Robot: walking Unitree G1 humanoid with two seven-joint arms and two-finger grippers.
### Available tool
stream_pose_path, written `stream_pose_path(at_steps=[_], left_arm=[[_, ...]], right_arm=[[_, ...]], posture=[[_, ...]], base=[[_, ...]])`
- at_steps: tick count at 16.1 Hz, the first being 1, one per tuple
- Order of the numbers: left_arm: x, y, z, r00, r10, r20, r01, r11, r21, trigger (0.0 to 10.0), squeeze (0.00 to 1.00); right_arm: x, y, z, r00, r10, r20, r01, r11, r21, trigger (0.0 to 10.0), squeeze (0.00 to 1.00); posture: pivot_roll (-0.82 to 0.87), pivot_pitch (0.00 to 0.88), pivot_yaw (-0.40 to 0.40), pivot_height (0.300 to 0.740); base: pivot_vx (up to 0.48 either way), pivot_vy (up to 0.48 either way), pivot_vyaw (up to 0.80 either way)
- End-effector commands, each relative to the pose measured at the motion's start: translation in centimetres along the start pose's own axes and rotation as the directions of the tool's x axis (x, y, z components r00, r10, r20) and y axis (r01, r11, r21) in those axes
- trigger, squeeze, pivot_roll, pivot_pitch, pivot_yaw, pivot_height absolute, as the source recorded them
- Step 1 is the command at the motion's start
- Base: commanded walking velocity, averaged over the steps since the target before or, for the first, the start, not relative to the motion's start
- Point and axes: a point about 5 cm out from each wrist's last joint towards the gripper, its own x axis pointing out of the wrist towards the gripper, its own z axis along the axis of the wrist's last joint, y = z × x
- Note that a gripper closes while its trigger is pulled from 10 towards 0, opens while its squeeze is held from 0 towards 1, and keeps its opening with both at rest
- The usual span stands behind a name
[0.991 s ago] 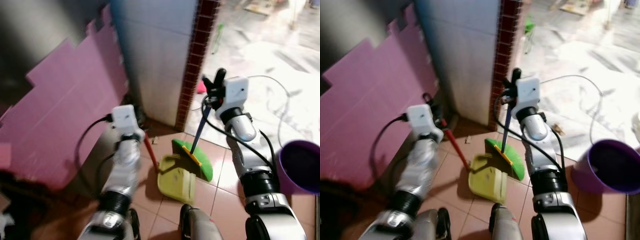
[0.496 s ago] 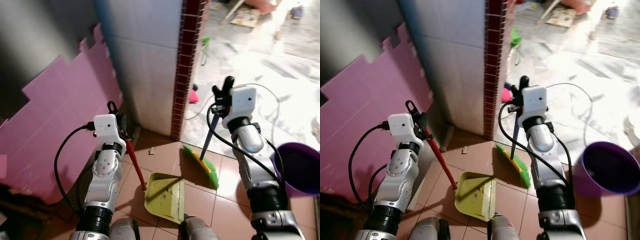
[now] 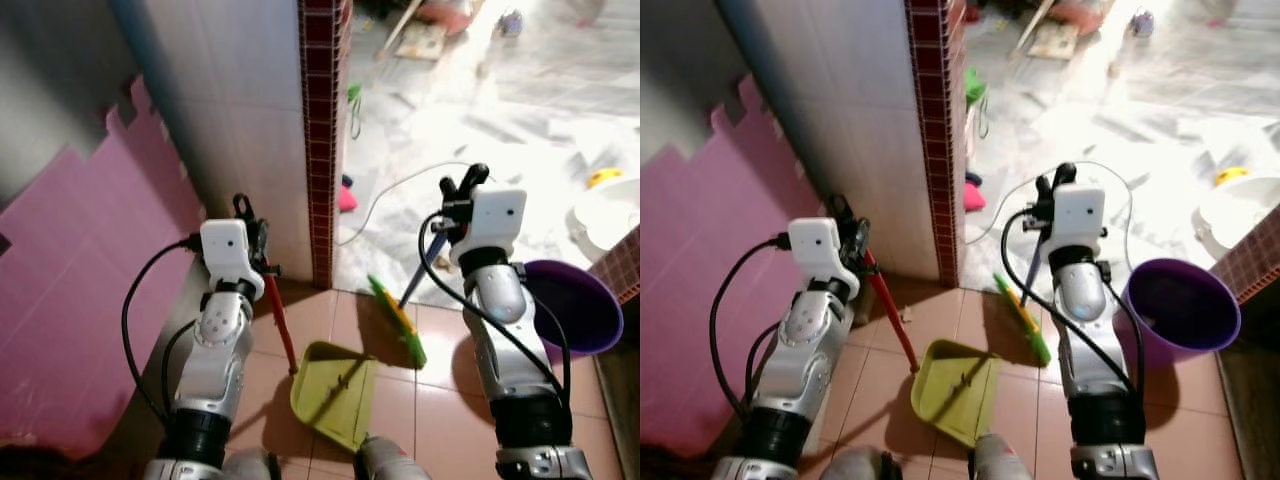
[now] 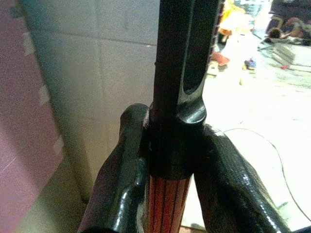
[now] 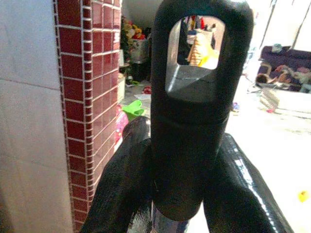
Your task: Sweep floor
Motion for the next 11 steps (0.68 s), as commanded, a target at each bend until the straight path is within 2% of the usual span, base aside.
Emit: stream_pose_path(at_steps=[1,6,7,10,11], left_arm=[[0.2,-1.0,1.2,0.998,-0.026,0.055,0.028,0.999,-0.041,10.0,0.0],[0.2,-0.9,1.3,0.998,-0.033,0.053,0.035,0.998,-0.043,10.0,0.0],[0.2,-0.9,1.3,0.998,-0.034,0.052,0.036,0.998,-0.046,10.0,0.0],[0.2,-1.0,1.3,0.998,-0.031,0.049,0.033,0.998,-0.055,10.0,0.0],[0.1,-1.0,1.2,0.999,-0.024,0.04,0.027,0.998,-0.062,10.0,0.0]], right_arm=[[0.0,-0.6,0.7,0.999,-0.026,0.024,0.027,0.998,-0.049,10.0,0.0],[0.5,0.1,2.5,0.993,0.008,0.119,0.002,0.996,-0.084,10.0,0.0],[0.8,0.4,3.3,0.985,0.039,0.169,-0.017,0.991,-0.129,10.0,0.0],[1.1,0.3,3.3,0.985,0.037,0.166,-0.016,0.992,-0.125,10.0,0.0],[1.3,0.1,3.3,0.985,0.034,0.167,-0.013,0.991,-0.131,10.0,0.0]], posture=[[-0.15,0.0,0.075,0.74],[-0.14,0.0,0.068,0.74],[-0.14,0.0,0.066,0.74],[-0.14,0.0,0.062,0.74],[-0.14,0.0,0.062,0.74]], base=[[0.42,0.0,-0.77],[0.465,0.0,-0.77],[0.48,0.0,0.0],[0.456,0.0,0.0],[0.352,0.326,0.0]])
